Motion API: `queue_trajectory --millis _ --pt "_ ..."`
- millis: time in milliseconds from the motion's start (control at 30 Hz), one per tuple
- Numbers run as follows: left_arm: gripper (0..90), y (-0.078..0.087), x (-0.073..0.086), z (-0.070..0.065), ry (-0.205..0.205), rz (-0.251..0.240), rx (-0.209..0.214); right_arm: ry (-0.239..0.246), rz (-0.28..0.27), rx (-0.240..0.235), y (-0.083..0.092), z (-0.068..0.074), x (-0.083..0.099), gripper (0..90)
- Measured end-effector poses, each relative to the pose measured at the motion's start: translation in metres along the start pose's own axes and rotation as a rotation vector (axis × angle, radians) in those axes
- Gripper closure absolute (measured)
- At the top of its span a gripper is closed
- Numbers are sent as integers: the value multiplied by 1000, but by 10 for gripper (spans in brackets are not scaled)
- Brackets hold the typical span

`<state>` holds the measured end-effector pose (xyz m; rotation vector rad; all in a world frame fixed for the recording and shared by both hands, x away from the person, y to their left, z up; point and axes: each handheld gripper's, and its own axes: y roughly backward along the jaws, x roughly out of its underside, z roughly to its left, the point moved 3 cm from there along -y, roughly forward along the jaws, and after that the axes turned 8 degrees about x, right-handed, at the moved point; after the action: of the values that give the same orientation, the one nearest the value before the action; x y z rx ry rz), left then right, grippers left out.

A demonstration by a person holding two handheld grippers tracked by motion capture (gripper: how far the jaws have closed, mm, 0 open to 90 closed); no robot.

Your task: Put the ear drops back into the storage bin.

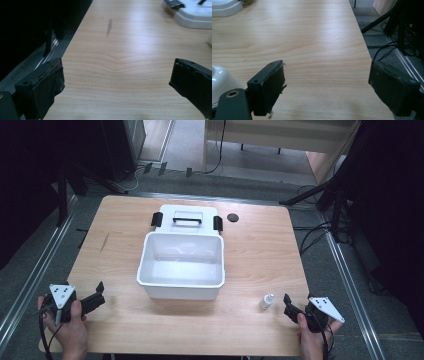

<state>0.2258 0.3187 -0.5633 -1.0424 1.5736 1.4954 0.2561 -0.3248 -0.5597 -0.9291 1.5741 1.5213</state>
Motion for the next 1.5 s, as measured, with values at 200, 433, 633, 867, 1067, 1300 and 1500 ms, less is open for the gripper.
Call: queue_trajectory --millis 200,433,633,867,1067,1300,1500 --pt "0 2 1 -3 -22 -3 16 -8 -2 -5 0 -1 0 135" --pt "0 1 1 -1 -8 0 25 25 33 -31 1 0 -1 165" --pt "0 1 1 -5 -44 4 22 53 88 -55 5 4 -10 183" --pt "0 0 1 -4 -33 18 32 200 228 -68 14 8 -36 173" --pt "0 -1 1 -3 -23 24 33 324 505 -77 17 8 -58 178" --pt "0 -1 1 -3 -22 25 39 450 749 -146 21 17 -76 205" --pt "0 -1 1 -2 -16 27 37 551 810 -187 28 39 -96 180"
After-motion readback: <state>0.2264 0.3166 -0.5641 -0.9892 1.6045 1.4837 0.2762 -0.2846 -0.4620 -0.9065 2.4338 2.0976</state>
